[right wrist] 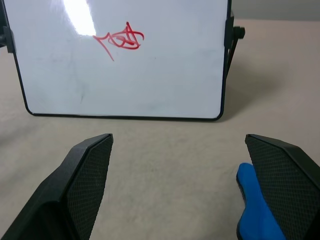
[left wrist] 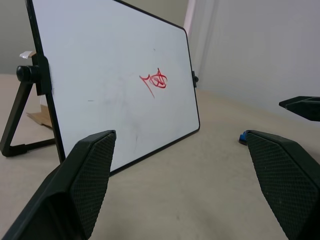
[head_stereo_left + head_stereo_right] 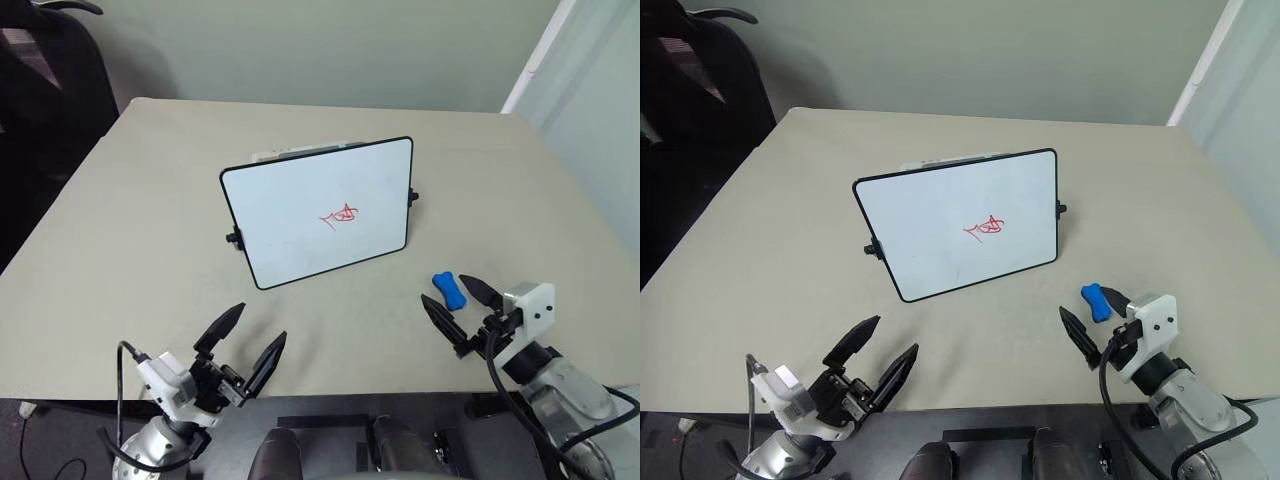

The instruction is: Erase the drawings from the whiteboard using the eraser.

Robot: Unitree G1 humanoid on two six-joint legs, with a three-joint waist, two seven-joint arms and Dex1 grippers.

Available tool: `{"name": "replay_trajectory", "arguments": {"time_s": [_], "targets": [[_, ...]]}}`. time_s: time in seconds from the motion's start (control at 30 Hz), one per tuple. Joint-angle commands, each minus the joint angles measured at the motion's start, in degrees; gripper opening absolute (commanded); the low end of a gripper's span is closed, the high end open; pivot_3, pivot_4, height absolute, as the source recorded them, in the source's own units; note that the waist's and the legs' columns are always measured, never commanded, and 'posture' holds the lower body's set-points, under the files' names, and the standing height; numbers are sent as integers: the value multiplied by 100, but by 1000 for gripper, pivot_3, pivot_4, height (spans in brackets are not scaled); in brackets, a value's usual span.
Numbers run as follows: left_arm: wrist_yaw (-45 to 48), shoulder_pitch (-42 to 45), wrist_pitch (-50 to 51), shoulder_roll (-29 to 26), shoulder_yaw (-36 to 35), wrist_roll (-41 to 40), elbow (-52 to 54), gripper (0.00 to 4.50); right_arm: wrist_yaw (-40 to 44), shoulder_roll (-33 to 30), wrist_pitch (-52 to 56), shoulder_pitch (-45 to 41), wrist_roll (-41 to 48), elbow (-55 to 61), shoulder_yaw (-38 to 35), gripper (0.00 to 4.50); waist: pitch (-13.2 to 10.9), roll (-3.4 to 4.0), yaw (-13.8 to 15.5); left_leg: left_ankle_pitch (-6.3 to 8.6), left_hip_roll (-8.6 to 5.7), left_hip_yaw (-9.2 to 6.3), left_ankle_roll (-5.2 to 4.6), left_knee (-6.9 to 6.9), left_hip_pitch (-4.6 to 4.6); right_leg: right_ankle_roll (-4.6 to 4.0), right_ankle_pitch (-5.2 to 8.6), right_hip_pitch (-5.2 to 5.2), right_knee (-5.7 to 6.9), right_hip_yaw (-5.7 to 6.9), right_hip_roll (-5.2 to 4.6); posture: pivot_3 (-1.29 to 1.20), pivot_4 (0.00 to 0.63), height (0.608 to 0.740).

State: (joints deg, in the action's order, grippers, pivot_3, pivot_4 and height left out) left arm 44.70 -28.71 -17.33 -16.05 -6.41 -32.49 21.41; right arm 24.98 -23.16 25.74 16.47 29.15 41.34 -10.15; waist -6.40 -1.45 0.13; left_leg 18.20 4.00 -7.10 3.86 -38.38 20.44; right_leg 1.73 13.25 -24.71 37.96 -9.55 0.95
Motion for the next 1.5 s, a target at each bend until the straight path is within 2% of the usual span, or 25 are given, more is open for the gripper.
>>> {"name": "replay_trajectory", "arguments": {"time_s": [0.03, 0.23, 0.5, 0.6, 0.9, 1.1, 1.4, 1.5], "targets": [[137, -36, -13, -70, 5, -121, 193, 4500, -209, 60, 1, -4, -49, 326, 108, 4478, 0, 0, 0, 0, 0, 0, 0, 0, 0, 0, 0, 0, 0, 0, 0, 0, 150, 740], [169, -90, -128, -30, 31, -75, 151, 4500, -442, 155, 158, -70, 221, 452, -43, 4478, 0, 0, -3, 5, 0, 0, 0, 0, 1, 1, 4, -2, -1, 0, 0, 0, 150, 740], [138, -150, -135, 4, 82, -23, 257, 4500, -1039, -391, 2103, -949, 1217, 98, -503, 4478, 2, -4, -1, 5, 0, 1, 1, -4, 1, 1, 5, -1, 0, 0, 0, 0, 150, 740], [142, -177, -161, 8, 64, -24, 256, 4500, -1117, -725, 2439, -1138, 891, -147, -330, 4478, 3, -5, 1, 5, 0, 1, 0, -2, 2, 7, 8, -1, 0, 0, 0, 0, 150, 740], [166, -217, -130, -1, 108, -46, 266, 4500, -1137, -1109, 2872, -1819, 310, -993, 215, 4478, 4, -6, 3, 13, 0, 0, -13, 0, 4, 20, 16, -3, 0, -1, 0, 0, 150, 740], [148, -206, -138, 2, 67, -36, 194, 4500, -1139, -1183, 3228, -1993, 45, -1364, 339, 4478, 4, -6, 12, 19, 0, -2, -24, 1, 2, 31, 20, -3, 2, 0, 0, 0, 150, 740], [158, -94, -124, -14, -39, -75, 93, 4500, -929, -1161, 3202, -2106, -118, -1610, 350, 4478, 7, -11, 13, 21, 0, -2, -26, -14, -4, 33, 20, 14, 1, 0, 0, 0, 150, 740], [148, -109, -129, -3, -8, -56, 147, 4500, -849, -1155, 3152, -2116, -120, -1577, 337, 3859, 7, -11, 12, 21, 0, -1, -27, -17, -7, 31, 19, 20, 2, 0, 0, 0, 150, 740]]}}
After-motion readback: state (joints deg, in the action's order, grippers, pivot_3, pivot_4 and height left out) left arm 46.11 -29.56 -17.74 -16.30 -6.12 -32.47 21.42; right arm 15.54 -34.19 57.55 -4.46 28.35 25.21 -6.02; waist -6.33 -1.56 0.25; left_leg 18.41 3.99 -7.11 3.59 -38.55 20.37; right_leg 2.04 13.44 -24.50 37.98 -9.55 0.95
